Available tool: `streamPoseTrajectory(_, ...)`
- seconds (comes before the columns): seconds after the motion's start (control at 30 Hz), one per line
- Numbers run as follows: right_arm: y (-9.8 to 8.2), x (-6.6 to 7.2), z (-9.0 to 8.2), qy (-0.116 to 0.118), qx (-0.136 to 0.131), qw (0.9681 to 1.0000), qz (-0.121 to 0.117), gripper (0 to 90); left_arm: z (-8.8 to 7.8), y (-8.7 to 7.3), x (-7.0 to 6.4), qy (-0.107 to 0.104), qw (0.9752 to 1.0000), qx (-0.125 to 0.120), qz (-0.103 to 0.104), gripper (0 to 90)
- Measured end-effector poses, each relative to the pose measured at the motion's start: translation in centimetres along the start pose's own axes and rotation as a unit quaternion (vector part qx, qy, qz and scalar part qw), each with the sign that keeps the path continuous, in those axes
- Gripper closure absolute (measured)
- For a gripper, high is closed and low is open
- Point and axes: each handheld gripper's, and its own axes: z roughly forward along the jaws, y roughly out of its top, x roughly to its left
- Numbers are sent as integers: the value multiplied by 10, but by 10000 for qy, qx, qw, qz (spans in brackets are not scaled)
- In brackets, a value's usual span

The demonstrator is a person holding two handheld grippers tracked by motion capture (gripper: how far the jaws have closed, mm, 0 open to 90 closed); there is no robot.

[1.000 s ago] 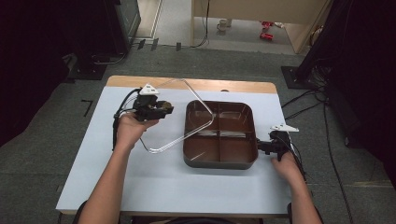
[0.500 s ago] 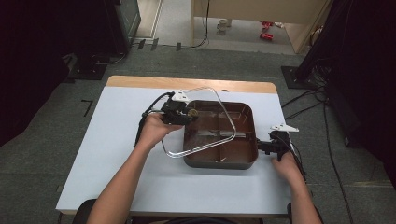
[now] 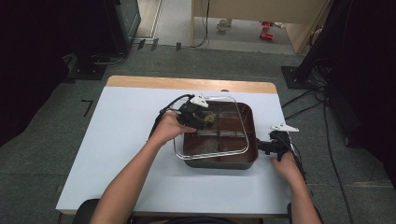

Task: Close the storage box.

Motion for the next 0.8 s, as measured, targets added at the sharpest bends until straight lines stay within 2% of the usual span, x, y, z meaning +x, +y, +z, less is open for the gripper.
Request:
streamPoseTrajectory(0.13,0,0,0,-2,-1,10000,6,143,10,3,-1,-98,9998,124,89,594)
streamPoseTrajectory(0.2,0,0,0,-1,-1,10000,4,143,17,7,-3,-221,9993,169,244,594)
streamPoseTrajectory(0.37,0,0,0,-2,-3,10000,1,143,27,9,-5,-429,9981,152,413,594)
streamPoseTrajectory(0.43,0,0,0,-2,-7,10000,-6,143,29,12,-5,-507,9979,121,374,594)
streamPoseTrajectory(0.53,0,0,0,0,-1,10000,-2,143,34,14,-7,-505,9978,188,379,594)
streamPoseTrajectory(0.8,0,0,0,-1,4,10000,6,143,37,13,-5,-577,9980,138,196,592)
